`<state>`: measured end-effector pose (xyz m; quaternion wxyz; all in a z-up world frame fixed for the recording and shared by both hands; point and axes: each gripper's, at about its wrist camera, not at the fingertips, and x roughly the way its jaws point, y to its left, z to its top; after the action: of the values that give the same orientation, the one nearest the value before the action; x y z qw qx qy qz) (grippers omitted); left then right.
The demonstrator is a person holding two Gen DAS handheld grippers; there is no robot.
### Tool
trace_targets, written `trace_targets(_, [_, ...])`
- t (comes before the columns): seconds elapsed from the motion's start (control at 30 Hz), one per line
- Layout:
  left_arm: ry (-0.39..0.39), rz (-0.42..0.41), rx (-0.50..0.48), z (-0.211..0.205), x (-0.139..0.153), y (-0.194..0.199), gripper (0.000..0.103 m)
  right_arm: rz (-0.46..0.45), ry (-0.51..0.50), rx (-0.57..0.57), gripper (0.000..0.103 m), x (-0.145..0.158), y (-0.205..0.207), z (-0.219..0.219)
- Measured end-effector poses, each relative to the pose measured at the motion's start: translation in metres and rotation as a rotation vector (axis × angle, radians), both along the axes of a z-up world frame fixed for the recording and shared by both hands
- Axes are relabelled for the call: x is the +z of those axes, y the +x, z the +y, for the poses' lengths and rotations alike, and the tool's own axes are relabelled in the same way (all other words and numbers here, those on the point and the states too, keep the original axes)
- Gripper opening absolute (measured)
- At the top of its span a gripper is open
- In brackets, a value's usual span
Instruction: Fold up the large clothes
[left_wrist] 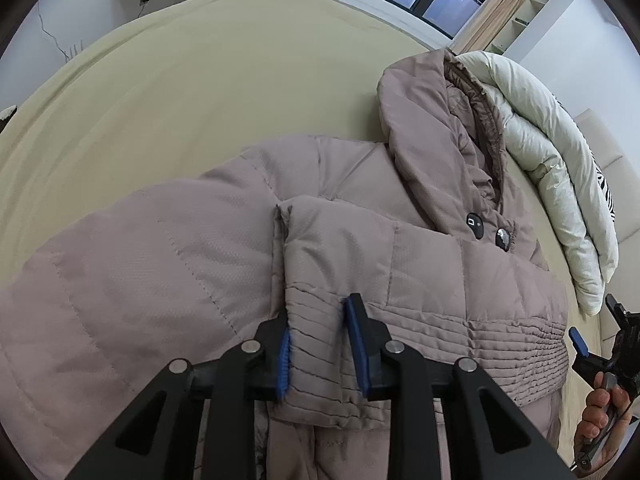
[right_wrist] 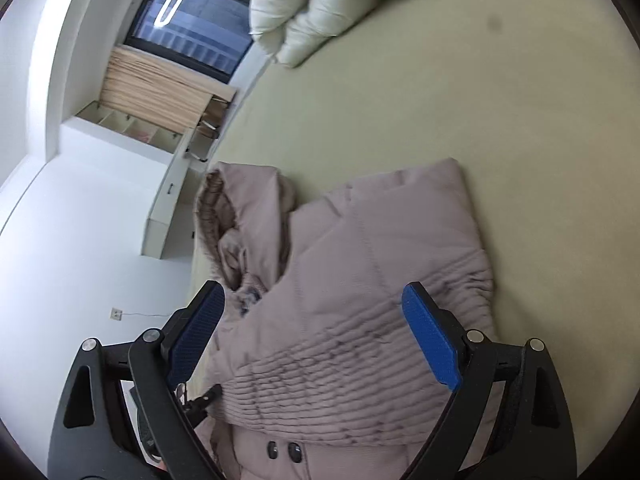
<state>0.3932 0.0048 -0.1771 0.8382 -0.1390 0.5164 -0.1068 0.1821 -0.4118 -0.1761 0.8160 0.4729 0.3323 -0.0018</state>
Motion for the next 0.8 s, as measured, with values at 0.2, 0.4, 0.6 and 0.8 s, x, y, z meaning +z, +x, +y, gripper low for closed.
trace_targets(0.2, [-0.026,-0.013,0.006,0.009,0.009,-0.003,0.051,0.094,-0.088,0.065,0.091,-0.043,0.017,-0.002])
trace_targets(0.4, [-0.098,-0.136,0.104,0.077,0.059,-0.074,0.063,0.025,-0.171,0.074,0.091,0.024,-0.031,0.031])
trace_targets(0.6, [-0.155,-0.130,0.303,0.187,0.063,-0.209,0.065,-0.021,-0.144,0.209,0.091,0.042,-0.109,0.107])
trace_targets(0.8, [-0.289,-0.062,0.596,0.293,0.029,-0.324,0.066,-0.005,-0.037,0.332,0.091,0.022,-0.170,0.194])
